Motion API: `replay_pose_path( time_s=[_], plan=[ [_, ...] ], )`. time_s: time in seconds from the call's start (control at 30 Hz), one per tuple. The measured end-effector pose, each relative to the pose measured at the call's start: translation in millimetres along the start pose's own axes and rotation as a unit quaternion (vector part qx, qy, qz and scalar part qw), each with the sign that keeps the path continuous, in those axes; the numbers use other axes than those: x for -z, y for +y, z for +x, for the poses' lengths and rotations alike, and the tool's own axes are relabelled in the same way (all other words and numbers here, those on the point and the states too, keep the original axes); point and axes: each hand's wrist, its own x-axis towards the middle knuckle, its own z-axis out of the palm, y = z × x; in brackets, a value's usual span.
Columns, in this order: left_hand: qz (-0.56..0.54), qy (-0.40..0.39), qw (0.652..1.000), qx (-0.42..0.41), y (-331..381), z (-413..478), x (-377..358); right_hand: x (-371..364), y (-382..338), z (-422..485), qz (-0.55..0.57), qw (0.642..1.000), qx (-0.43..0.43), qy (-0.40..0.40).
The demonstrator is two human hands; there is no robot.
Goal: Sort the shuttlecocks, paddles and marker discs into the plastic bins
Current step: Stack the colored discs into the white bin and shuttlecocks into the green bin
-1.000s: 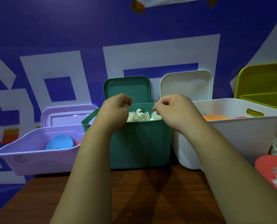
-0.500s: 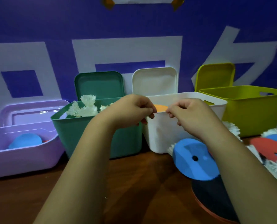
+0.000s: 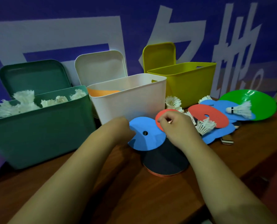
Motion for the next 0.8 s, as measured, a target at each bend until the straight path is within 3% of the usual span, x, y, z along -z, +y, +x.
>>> replay_pose_path(
  time_s=[0.2,0.33,0.43,0.6,0.67,0.8],
  plan=[
    [-0.15,0.019,0.987,0.048,-11.8,11.8,-5.7,-4.5,26.5,3.8,-0.081,0.996,-0.032,-0.015],
    [-0.237,0.031,0.971,0.033,-14.0,7.8,0.1,-13.6,34.6,6.6,-0.189,0.978,-0.042,-0.072],
    [-0.319,0.04,0.947,0.02,-13.6,1.2,6.5,-20.2,36.1,7.7,-0.251,0.966,-0.03,-0.062],
    [-0.348,0.038,0.937,0.007,-9.8,-8.1,15.3,-26.2,38.1,11.5,-0.27,0.959,-0.055,-0.064],
    [-0.354,0.041,0.934,0.003,-10.9,-9.4,17.3,-25.8,35.8,12.4,-0.268,0.961,-0.054,-0.045],
    [-0.392,0.055,0.918,-0.011,-13.9,-13.5,25.8,-18.0,25.2,7.1,-0.255,0.962,0.022,0.1]
  ],
)
